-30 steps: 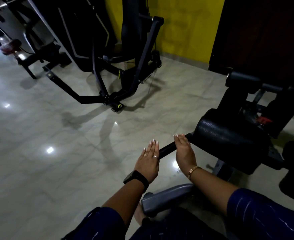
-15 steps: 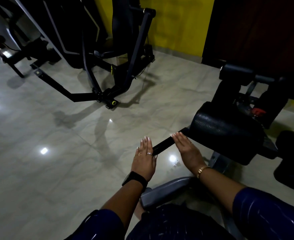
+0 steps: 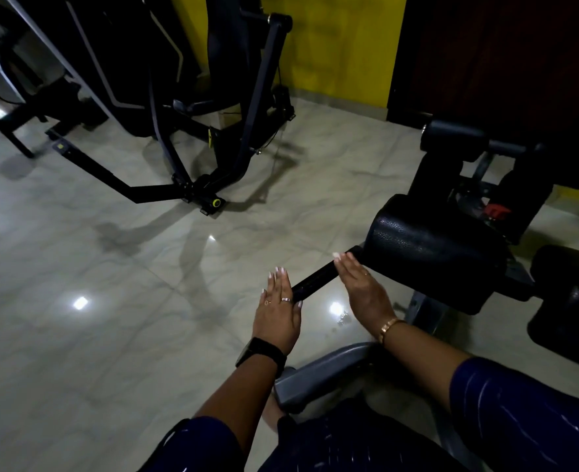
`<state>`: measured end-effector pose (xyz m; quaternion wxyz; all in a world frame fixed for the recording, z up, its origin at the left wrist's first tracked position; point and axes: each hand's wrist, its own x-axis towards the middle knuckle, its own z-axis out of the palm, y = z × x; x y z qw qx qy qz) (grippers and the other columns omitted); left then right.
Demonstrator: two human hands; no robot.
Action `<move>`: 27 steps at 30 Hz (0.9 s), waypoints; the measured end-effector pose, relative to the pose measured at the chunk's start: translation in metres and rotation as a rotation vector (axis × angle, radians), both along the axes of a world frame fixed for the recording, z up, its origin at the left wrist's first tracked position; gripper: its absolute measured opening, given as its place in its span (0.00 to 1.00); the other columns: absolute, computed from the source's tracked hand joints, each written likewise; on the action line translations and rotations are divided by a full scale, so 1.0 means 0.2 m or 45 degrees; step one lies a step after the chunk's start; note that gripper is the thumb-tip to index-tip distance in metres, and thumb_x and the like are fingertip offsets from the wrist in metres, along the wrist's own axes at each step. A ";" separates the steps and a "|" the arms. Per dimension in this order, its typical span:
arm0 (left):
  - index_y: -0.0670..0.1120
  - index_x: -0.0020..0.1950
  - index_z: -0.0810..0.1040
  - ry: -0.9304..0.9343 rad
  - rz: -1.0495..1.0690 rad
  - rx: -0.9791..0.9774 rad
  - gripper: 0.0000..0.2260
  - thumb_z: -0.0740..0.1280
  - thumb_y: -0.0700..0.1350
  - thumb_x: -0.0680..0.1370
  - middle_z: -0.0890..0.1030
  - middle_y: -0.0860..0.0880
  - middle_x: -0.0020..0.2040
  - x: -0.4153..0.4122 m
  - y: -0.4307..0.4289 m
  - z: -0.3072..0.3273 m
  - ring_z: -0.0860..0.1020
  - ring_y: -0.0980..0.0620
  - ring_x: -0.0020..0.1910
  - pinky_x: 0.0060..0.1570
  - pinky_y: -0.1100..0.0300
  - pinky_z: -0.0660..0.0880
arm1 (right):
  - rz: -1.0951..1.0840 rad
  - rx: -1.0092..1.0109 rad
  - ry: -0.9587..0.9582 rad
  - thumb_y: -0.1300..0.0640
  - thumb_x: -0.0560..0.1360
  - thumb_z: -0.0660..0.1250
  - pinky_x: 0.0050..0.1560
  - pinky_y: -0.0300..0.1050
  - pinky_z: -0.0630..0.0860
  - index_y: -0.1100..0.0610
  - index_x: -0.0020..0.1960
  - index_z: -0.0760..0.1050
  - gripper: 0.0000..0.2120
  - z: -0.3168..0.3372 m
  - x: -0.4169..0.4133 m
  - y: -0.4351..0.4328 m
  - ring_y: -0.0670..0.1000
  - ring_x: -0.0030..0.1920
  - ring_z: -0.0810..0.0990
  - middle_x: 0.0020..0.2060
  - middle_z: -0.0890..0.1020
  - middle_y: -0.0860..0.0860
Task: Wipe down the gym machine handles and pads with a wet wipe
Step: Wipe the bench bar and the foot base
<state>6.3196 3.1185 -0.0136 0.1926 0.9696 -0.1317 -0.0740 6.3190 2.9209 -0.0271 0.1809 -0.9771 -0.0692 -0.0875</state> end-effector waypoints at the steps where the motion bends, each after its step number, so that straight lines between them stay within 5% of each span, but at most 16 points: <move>1: 0.39 0.79 0.46 0.048 0.031 -0.087 0.29 0.56 0.47 0.84 0.50 0.43 0.80 0.00 0.01 -0.01 0.52 0.46 0.79 0.77 0.53 0.54 | -0.049 0.024 0.024 0.73 0.66 0.41 0.53 0.54 0.80 0.68 0.65 0.74 0.34 0.00 0.02 0.01 0.61 0.64 0.76 0.63 0.77 0.62; 3: 0.44 0.80 0.46 0.215 0.207 -0.452 0.28 0.56 0.47 0.84 0.52 0.50 0.79 -0.02 -0.01 0.04 0.58 0.52 0.77 0.73 0.61 0.58 | -0.117 0.108 -0.008 0.71 0.66 0.40 0.57 0.56 0.77 0.69 0.63 0.75 0.33 0.00 0.02 0.11 0.64 0.62 0.77 0.61 0.77 0.65; 5: 0.47 0.80 0.50 0.444 0.546 -0.961 0.24 0.52 0.47 0.86 0.55 0.58 0.76 -0.02 -0.05 0.11 0.61 0.56 0.74 0.65 0.72 0.57 | -0.077 0.206 -0.038 0.71 0.67 0.42 0.67 0.48 0.67 0.69 0.62 0.75 0.32 0.02 -0.02 0.25 0.66 0.61 0.76 0.60 0.77 0.66; 8: 0.45 0.80 0.53 0.740 1.081 -1.724 0.24 0.46 0.53 0.85 0.62 0.47 0.77 0.04 -0.07 0.14 0.61 0.48 0.76 0.70 0.60 0.59 | 0.182 0.307 -0.085 0.71 0.69 0.47 0.71 0.48 0.62 0.68 0.64 0.75 0.28 0.05 -0.12 0.45 0.64 0.65 0.74 0.62 0.77 0.65; 10: 0.43 0.79 0.53 0.830 1.266 -2.006 0.28 0.45 0.59 0.84 0.65 0.41 0.75 0.08 -0.04 0.14 0.65 0.43 0.74 0.69 0.53 0.62 | 0.389 0.293 -0.115 0.72 0.70 0.49 0.70 0.51 0.64 0.67 0.67 0.72 0.28 0.06 -0.19 0.50 0.60 0.69 0.71 0.66 0.74 0.63; 17: 0.36 0.69 0.70 0.916 1.312 -2.098 0.37 0.46 0.67 0.80 0.77 0.39 0.63 0.07 0.02 0.12 0.77 0.45 0.58 0.54 0.55 0.73 | 0.463 0.271 -0.218 0.69 0.74 0.51 0.66 0.51 0.71 0.65 0.68 0.72 0.24 0.15 -0.10 0.47 0.60 0.65 0.75 0.63 0.77 0.62; 22: 0.41 0.77 0.59 0.941 1.303 -2.066 0.35 0.46 0.66 0.81 0.71 0.37 0.70 0.07 0.01 0.15 0.71 0.41 0.69 0.67 0.52 0.66 | 0.642 0.034 -0.234 0.67 0.78 0.54 0.72 0.49 0.65 0.63 0.71 0.69 0.22 0.04 -0.10 0.41 0.58 0.67 0.73 0.65 0.76 0.60; 25: 0.43 0.77 0.58 0.910 1.198 -1.971 0.29 0.48 0.61 0.83 0.74 0.41 0.66 0.10 -0.02 0.18 0.73 0.43 0.64 0.65 0.53 0.68 | 0.754 0.006 -0.242 0.71 0.77 0.56 0.72 0.48 0.64 0.62 0.72 0.67 0.24 0.01 -0.10 0.32 0.56 0.72 0.68 0.70 0.71 0.58; 27: 0.44 0.78 0.59 0.850 1.038 -1.681 0.24 0.53 0.52 0.84 0.74 0.49 0.62 0.09 -0.06 0.20 0.74 0.50 0.59 0.58 0.61 0.71 | 0.602 0.204 -0.113 0.75 0.73 0.54 0.73 0.43 0.61 0.61 0.74 0.63 0.30 -0.01 -0.16 0.29 0.53 0.74 0.63 0.73 0.67 0.56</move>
